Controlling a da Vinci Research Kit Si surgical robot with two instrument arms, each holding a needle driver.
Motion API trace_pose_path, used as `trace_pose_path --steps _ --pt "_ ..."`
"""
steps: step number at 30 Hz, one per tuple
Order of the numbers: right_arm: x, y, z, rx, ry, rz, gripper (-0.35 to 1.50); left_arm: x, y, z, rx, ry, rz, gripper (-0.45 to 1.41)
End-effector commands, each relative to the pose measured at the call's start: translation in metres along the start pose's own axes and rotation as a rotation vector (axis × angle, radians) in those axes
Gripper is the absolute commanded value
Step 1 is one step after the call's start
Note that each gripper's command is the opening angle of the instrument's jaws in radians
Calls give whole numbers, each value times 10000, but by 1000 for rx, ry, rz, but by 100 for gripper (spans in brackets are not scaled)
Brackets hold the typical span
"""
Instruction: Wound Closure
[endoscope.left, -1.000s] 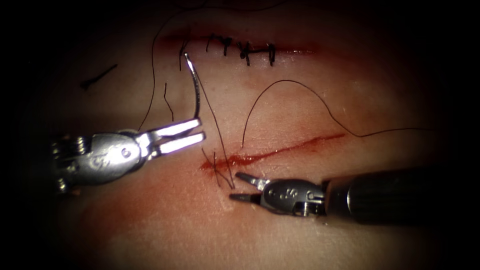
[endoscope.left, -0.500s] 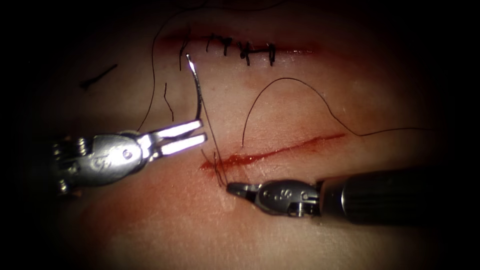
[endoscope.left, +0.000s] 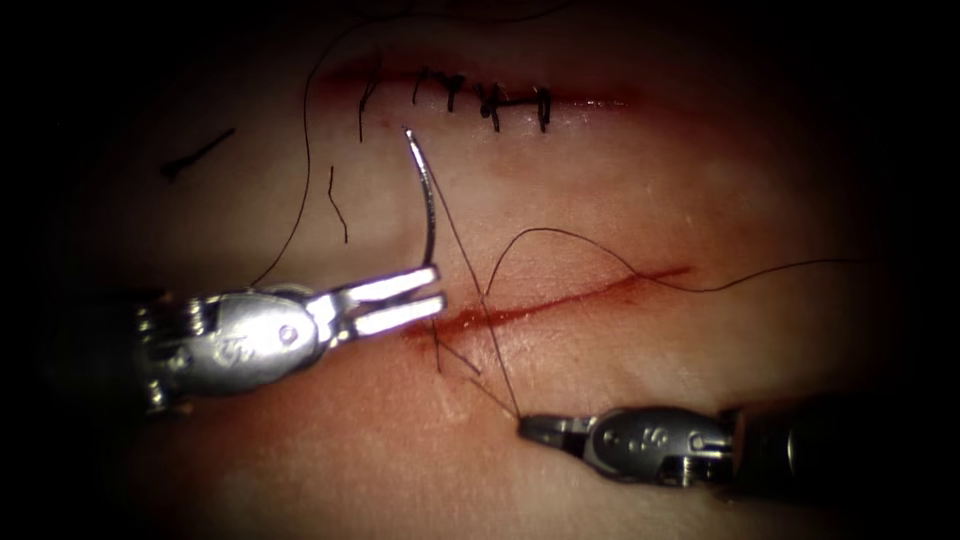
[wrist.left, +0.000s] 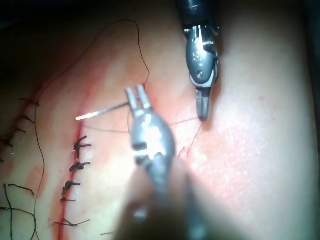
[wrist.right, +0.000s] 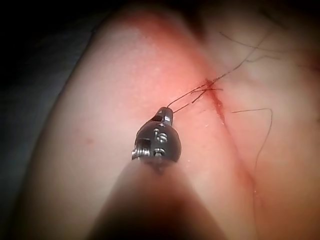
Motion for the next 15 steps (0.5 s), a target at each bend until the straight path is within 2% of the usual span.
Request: trace_pose_path --steps 1,5,9,13,15 --pt "3 -8 5 4 6 5 -35 -5 3 7 -5 0 -1 -45" --pt "4 -18 -2 29 -26 -1 -35 -3 5 7 -8 3 0 -45" --pt "13 -34 -22 76 -43 11 -35 -3 8 8 -14 2 2 -45" --pt "37 -51 -48 97 -54 17 -35 -4 9 9 -17 1 3 -45" --pt "58 -66 -65 126 -41 17 -35 -5 9 8 -18 2 -2 -45"
